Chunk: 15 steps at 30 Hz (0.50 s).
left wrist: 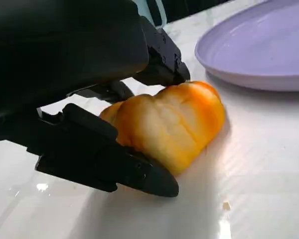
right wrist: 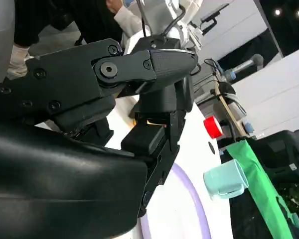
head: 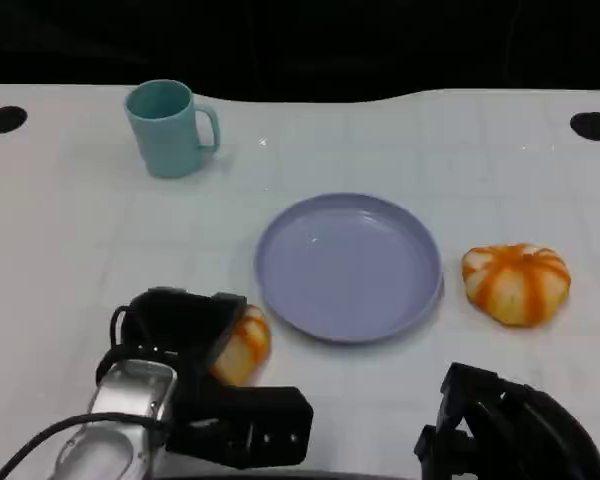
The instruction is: Grasp the bread from the table and place it into the plate.
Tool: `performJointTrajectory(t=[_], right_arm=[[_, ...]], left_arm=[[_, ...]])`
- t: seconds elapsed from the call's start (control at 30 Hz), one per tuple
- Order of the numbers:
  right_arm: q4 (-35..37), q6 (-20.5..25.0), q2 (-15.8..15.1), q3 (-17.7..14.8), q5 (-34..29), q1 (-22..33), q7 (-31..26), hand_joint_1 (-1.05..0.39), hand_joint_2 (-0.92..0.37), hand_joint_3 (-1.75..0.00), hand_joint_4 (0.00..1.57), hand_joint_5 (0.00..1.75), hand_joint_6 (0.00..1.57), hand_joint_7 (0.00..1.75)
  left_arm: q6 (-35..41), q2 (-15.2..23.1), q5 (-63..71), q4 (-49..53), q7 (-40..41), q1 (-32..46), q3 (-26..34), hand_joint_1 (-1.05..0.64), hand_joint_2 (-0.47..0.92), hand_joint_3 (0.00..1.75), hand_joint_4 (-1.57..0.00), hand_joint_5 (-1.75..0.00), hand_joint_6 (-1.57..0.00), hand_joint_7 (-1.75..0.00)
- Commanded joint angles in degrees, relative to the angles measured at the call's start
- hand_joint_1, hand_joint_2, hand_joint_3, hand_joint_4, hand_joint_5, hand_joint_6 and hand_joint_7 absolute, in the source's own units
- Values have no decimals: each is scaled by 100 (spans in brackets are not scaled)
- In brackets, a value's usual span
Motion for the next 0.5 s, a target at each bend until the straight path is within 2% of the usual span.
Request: performJointTrajectory(t=[0.03, 0.07, 0.13, 0.23, 0.27, 0.3, 0.33, 0.4, 0.5], right_arm=[[-72, 27, -89, -45, 26, 17, -29, -71, -92, -23, 88, 159, 80, 131], [-73, 47, -92, -50, 44, 16, -25, -71, -92, -23, 88, 159, 80, 131], [-71, 48, -94, -54, 50, 15, -10, -71, -92, -23, 87, 158, 79, 131], [-83, 26, -100, -51, 18, 22, -21, -71, -92, -23, 87, 158, 79, 131], [-82, 23, -101, -51, 14, 22, -21, -71, -92, -23, 88, 158, 79, 131], [-74, 24, -101, -54, 19, 19, -15, -71, -92, -23, 88, 159, 80, 132], [-65, 26, -104, -56, 27, 14, -2, -71, -92, -23, 88, 159, 80, 132], [-36, -11, -105, -59, 24, 8, 27, -71, -92, -24, 88, 159, 79, 132], [-11, -15, -104, -66, 33, -3, 45, -71, -92, -24, 88, 159, 79, 132]], left_arm=[[-448, 265, -177, 693, 929, 59, -140, -36, 92, 18, -77, -147, -101, -14], [-526, 306, -171, 756, 1118, 59, -181, -37, 92, 21, -79, -151, -105, -16], [-596, 355, -159, 871, 1421, 51, -263, -36, 92, 29, -78, -169, -115, -18], [-632, 363, -231, 1038, 1718, 23, -327, -33, 92, 36, -79, -174, -118, -22], [-635, 362, -249, 1075, 1806, 18, -340, -32, 92, 38, -78, -174, -108, -46], [-649, 362, -268, 1112, 1915, 13, -348, -32, 92, 40, -79, -175, -90, -84], [-656, 365, -281, 1145, 2020, 8, -358, -32, 92, 39, -80, -175, -81, -104], [-672, 376, -297, 1199, 2262, -2, -378, -30, 92, 33, -80, -175, -69, -132], [-731, 396, -327, 1288, 2633, -23, -399, -29, 92, 30, -81, -175, -64, -143]])
